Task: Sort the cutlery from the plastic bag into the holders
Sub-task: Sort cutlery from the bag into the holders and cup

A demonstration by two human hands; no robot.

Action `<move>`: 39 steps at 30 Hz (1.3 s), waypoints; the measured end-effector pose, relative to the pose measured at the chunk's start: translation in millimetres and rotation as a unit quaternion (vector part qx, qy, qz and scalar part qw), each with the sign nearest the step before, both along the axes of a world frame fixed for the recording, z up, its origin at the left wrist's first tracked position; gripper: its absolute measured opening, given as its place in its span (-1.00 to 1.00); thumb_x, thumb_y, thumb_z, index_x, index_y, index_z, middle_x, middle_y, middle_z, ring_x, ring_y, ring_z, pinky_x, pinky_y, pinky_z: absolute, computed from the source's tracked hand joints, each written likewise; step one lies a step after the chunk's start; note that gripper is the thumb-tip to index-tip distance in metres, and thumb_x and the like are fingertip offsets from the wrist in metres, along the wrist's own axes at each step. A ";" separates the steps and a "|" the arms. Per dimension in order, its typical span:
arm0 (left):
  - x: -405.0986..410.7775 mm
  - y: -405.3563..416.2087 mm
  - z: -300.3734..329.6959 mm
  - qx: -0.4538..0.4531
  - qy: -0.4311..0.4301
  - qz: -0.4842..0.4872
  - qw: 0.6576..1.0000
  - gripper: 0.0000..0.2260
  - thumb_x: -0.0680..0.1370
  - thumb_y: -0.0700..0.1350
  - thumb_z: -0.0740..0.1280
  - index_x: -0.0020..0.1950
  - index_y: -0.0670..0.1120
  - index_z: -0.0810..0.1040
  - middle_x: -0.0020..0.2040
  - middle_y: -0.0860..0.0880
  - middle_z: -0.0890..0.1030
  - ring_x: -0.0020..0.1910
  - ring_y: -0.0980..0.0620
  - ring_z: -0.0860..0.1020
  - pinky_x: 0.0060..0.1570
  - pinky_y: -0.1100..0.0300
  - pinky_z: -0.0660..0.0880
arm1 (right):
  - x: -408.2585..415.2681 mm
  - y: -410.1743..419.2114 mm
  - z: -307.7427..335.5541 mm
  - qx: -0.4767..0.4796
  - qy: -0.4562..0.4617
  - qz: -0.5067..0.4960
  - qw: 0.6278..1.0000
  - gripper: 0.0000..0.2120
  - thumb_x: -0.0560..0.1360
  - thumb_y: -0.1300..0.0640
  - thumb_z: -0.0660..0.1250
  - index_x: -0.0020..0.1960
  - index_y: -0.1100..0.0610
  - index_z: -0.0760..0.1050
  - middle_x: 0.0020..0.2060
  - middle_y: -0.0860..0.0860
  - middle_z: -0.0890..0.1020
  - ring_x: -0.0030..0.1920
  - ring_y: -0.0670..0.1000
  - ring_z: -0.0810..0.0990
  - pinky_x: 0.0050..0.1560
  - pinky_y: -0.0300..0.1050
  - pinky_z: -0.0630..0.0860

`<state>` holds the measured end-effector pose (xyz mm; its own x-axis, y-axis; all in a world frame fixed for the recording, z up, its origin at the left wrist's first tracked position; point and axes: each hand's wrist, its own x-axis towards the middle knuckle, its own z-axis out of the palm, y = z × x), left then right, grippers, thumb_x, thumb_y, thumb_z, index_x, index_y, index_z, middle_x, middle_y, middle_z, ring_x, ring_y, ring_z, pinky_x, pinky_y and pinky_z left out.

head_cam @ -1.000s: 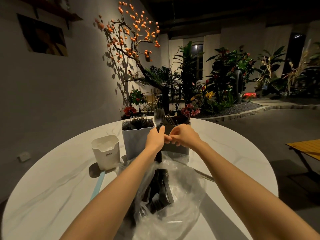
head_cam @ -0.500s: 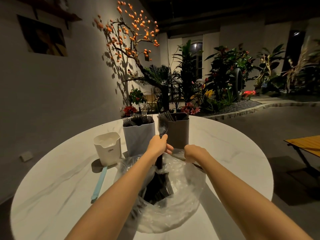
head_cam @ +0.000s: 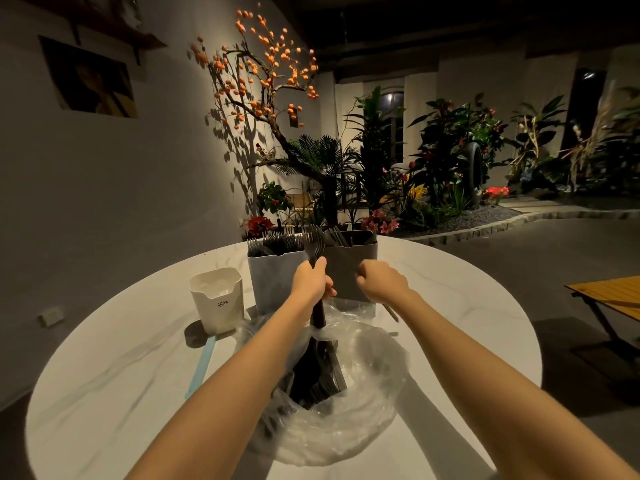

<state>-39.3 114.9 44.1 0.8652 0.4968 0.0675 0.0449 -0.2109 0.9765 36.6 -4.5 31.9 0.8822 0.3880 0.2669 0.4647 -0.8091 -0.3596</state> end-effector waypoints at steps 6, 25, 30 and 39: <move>1.6 1.4 17.3 -0.013 -0.014 -0.002 1.000 -0.69 0.68 -0.03 0.09 0.29 -0.23 0.37 -0.34 -0.04 0.34 -0.45 0.08 0.37 -0.47 0.30 0.46 | -13.7 10.8 41.5 0.158 -0.101 0.031 0.982 -0.81 0.64 0.15 0.07 0.11 0.10 0.45 0.00 0.08 0.64 -0.01 0.13 0.59 -0.04 0.06 0.55; 23.0 17.8 35.9 -0.007 -0.036 -0.006 0.999 -0.62 0.68 -0.04 0.10 0.36 -0.29 0.34 -0.33 -0.03 0.30 -0.47 0.09 0.31 -0.51 0.29 0.36 | 15.3 27.7 55.6 0.184 -0.108 0.040 0.976 -0.74 0.63 0.04 0.19 0.24 0.11 0.49 0.13 0.09 0.62 0.09 0.12 0.57 0.03 0.02 0.53; 23.8 20.0 33.3 -0.008 -0.023 -0.010 1.000 -0.63 0.68 -0.03 0.10 0.40 -0.23 0.31 -0.33 -0.03 0.31 -0.44 0.10 0.31 -0.45 0.28 0.43 | 17.6 31.8 51.1 0.191 -0.115 0.073 0.972 -0.83 0.57 0.05 0.32 0.13 0.05 0.55 0.05 0.02 0.65 0.01 0.03 0.59 -0.02 -0.02 0.57; 20.7 23.2 31.6 -0.058 -0.042 -0.041 0.997 -0.56 0.67 0.12 -0.07 -0.27 -0.09 0.31 -0.48 0.01 0.22 -0.57 0.12 0.14 -0.55 0.27 0.13 | 5.6 48.0 57.5 0.338 0.039 0.178 0.923 -0.69 0.60 -0.01 0.23 0.06 0.21 0.60 -0.17 0.06 0.65 -0.30 -0.08 0.56 -0.40 -0.35 0.44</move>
<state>-18.6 138.1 75.7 0.8974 0.4326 0.0871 -0.0508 -0.0950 0.9942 42.2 43.5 89.5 0.7578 0.4241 0.4959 0.6094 -0.1882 -0.7702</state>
